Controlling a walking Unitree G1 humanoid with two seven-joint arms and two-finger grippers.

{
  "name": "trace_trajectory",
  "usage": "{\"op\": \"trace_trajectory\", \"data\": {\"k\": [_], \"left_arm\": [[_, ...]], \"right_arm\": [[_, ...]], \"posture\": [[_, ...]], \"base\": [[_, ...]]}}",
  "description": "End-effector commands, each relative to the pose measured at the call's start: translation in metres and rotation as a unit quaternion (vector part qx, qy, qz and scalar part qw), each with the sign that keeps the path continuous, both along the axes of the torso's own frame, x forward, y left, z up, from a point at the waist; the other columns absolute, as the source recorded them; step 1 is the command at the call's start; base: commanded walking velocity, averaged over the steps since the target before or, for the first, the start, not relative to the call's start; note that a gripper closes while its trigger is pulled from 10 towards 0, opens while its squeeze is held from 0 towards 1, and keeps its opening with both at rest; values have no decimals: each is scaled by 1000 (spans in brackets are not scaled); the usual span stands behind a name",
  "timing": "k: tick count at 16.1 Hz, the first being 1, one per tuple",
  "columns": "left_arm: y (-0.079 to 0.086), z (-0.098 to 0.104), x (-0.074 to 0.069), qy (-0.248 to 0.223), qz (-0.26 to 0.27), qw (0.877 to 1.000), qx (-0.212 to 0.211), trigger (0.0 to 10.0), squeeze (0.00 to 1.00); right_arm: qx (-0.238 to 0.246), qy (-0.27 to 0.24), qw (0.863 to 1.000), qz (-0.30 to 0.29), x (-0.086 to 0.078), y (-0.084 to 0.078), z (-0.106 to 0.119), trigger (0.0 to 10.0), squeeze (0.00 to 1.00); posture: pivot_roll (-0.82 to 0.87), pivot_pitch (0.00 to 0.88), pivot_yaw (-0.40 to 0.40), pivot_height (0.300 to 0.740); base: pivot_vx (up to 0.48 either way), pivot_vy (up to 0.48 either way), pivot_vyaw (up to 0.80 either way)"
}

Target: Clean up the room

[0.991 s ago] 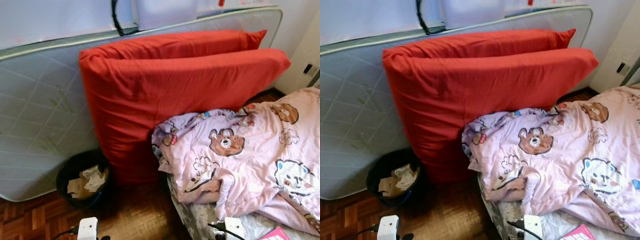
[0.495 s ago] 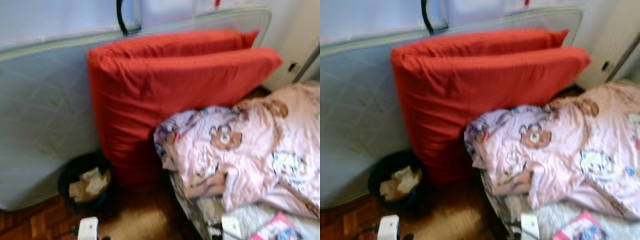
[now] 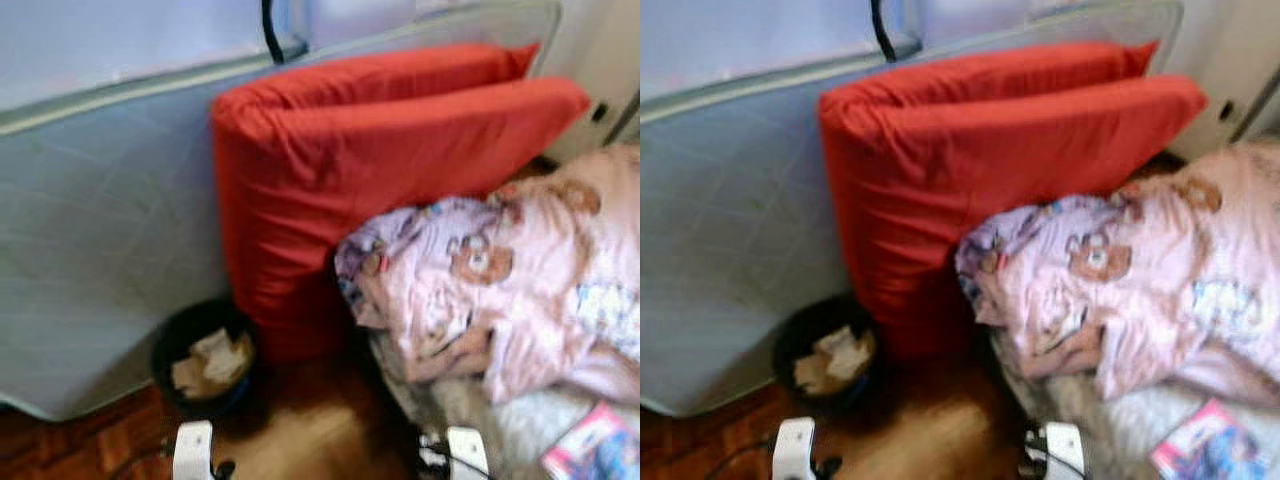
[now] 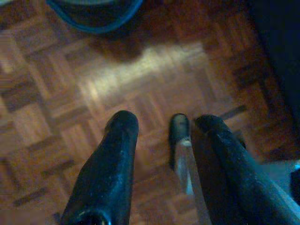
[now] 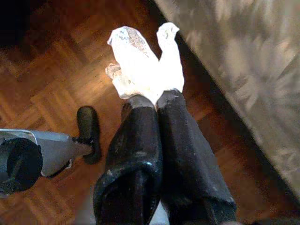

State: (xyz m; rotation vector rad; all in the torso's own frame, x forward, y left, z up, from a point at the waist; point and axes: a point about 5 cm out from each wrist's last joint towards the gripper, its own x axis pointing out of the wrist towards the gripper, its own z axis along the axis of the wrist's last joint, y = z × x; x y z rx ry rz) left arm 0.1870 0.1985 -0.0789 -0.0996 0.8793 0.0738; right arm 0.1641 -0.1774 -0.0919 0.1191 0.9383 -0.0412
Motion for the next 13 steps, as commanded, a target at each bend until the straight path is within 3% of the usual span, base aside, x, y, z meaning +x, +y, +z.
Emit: {"op": "trace_trajectory", "data": {"k": [1, 5, 7, 10, 13], "left_arm": [[-4, -3, -3, 12, 1, 1000, -4, 10000, 0], [-1, -5, -9, 15, 1, 1000, -3, 10000, 0], [8, -6, -15, 18, 4, 1000, -2, 10000, 0], [38, -2, -24, 22, 17, 1000, 6, 10000, 0], [46, -1, -27, 23, 21, 1000, 7, 10000, 0]], "right_arm": [[0, 12, 1000, -9, -7, -1, -3, 10000, 0], [5, 13, 1000, -8, -6, 2, -3, 10000, 0], [6, 14, 1000, -6, -6, 2, -3, 10000, 0], [8, 15, 1000, -4, -6, 3, -3, 10000, 0], [9, 16, 1000, -3, -5, 5, -3, 10000, 0]], "posture": [[-3, 85, 16, 740], [-1, 84, 17, 740], [0, 84, 17, 740], [1, 82, 16, 740], [2, 78, 13, 740]], "base": [[0, 345, 0], [0, 341, 0], [0, 339, 0], [0, 338, 0], [0, 338, 0]]}}
